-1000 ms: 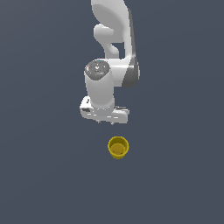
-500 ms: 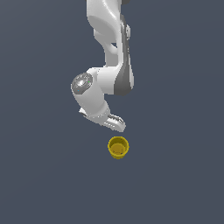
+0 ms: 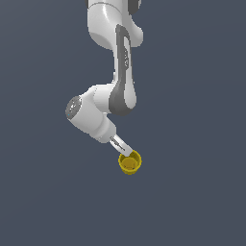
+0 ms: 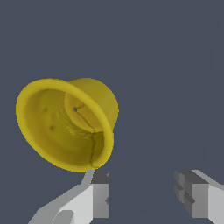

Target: Pick up the object and move it to a goal position.

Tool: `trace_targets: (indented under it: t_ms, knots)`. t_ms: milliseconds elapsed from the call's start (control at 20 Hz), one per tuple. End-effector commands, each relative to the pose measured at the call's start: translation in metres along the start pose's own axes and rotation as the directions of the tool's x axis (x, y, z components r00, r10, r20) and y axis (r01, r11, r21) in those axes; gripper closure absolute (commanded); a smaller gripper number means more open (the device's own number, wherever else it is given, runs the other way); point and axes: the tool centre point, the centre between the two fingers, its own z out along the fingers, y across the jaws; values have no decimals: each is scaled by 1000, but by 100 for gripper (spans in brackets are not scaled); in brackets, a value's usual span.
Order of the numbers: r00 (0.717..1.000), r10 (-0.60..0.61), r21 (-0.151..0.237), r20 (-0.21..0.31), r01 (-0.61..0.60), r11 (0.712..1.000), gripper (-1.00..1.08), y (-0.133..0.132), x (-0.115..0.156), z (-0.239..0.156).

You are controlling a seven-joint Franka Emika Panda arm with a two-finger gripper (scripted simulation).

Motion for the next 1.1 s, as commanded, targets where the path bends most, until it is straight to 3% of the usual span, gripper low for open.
trace_targets:
  t_ms: [0,250,550,1050]
  knots:
    - [995,84,47,48,-86,995,-20,-5,2,4]
    - [970,204,108,132,-219,970,-20,-12,5,10]
    - [937,284,145,203,-316,938,-20,-19,8,12]
    - [926,305,154,224,-343,927,-20,-21,9,17]
